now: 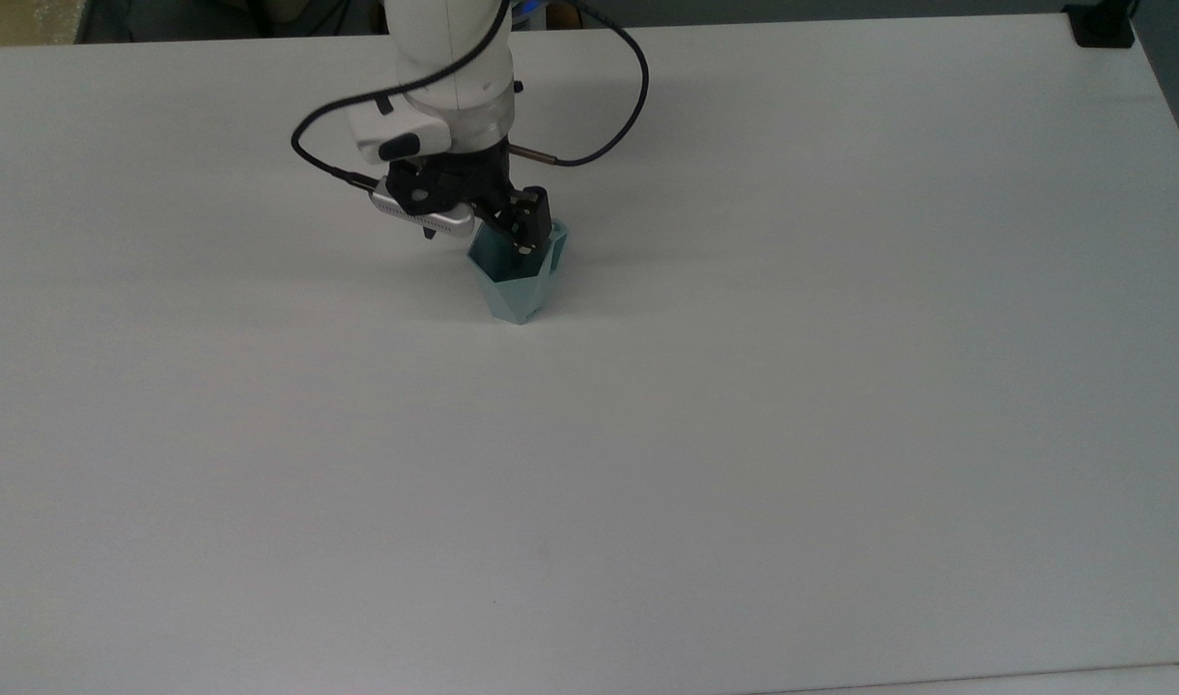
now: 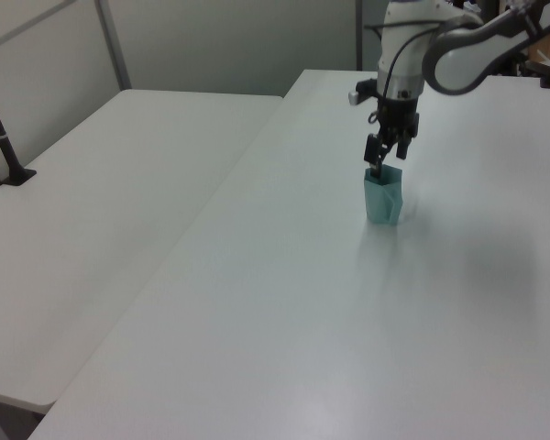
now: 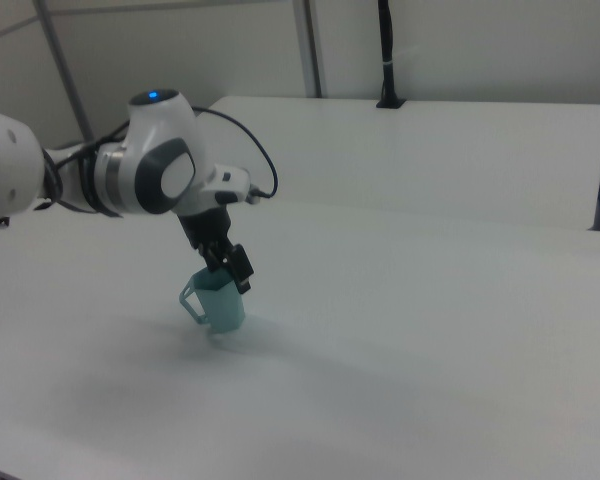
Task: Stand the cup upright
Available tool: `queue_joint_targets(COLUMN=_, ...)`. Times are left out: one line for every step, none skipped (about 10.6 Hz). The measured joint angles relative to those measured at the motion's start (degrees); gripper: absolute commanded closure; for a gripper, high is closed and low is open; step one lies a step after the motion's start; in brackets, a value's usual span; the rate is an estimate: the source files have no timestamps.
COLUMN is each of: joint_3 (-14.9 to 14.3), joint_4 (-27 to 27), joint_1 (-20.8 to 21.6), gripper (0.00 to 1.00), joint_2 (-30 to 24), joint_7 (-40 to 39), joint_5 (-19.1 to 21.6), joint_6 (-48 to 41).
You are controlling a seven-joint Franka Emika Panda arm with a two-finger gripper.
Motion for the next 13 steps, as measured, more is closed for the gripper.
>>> queue_joint_targets(joint_3=0.0, joint_4=1.2, joint_1=-0.2, gripper=0.0, joint_2=-1.1, joint_7=0.0, joint_5=0.0, joint_6=-1.2)
queue_joint_targets(joint_3=0.0, joint_4=2.4, joint_1=-0.2, gripper=0.0, joint_2=-2.3, joint_7=-0.2, joint_5=0.0, joint_6=-2.3)
queue_joint_targets(joint_3=0.0, joint_4=4.0, joint_1=-0.3, gripper=0.0, joint_2=-3.6, joint_7=-0.7, joint_5=0.0, joint_6=-2.8)
queue_joint_targets(joint_3=-0.1, joint_4=6.2, joint_1=-0.6, gripper=0.0, joint_2=-5.2, joint_7=-0.8, joint_5=0.0, joint_6=-3.7)
queue_joint_targets(joint_3=-0.2, joint_4=8.3, joint_1=-1.5, gripper=0.0, joint_2=-7.0, joint_7=-1.8, joint_5=0.0, joint_6=-6.8)
queue_joint_targets(joint_3=-0.9, joint_4=10.4, joint_1=-2.7, gripper=0.0, joint_2=-8.9, joint_7=-5.6, joint_5=0.8, joint_6=-10.6)
queue_joint_targets(joint_3=-2.0, joint_4=11.9, joint_1=-3.5, gripper=0.0, joint_2=-9.9, joint_7=-9.4, joint_5=2.9, joint_6=-13.5)
queue_joint_targets(joint_3=-3.8, joint_4=14.1, joint_1=-4.8, gripper=0.0, joint_2=-10.9, joint_7=-15.9, joint_5=5.5, joint_6=-18.0)
queue_joint_targets(joint_3=-4.9, joint_4=16.1, joint_1=-6.4, gripper=0.0, joint_2=-11.4, joint_7=-23.3, joint_5=6.8, joint_6=-23.7)
queue_joint_targets(joint_3=-5.3, joint_4=17.6, joint_1=-7.5, gripper=0.0, joint_2=-11.5, joint_7=-28.7, joint_5=7.0, joint_6=-27.9)
queue_joint_targets(joint_3=-5.3, joint_4=18.3, joint_1=-7.9, gripper=0.0, joint_2=-11.5, joint_7=-31.0, joint_5=7.0, joint_6=-29.6)
queue_joint_targets(joint_3=-5.3, joint_4=18.4, joint_1=-7.9, gripper=0.0, joint_2=-11.5, joint_7=-31.6, joint_5=7.0, joint_6=-29.8)
queue_joint_targets(joint_3=-5.3, joint_4=18.4, joint_1=-7.8, gripper=0.0, joint_2=-11.5, joint_7=-32.0, joint_5=6.9, joint_6=-30.0)
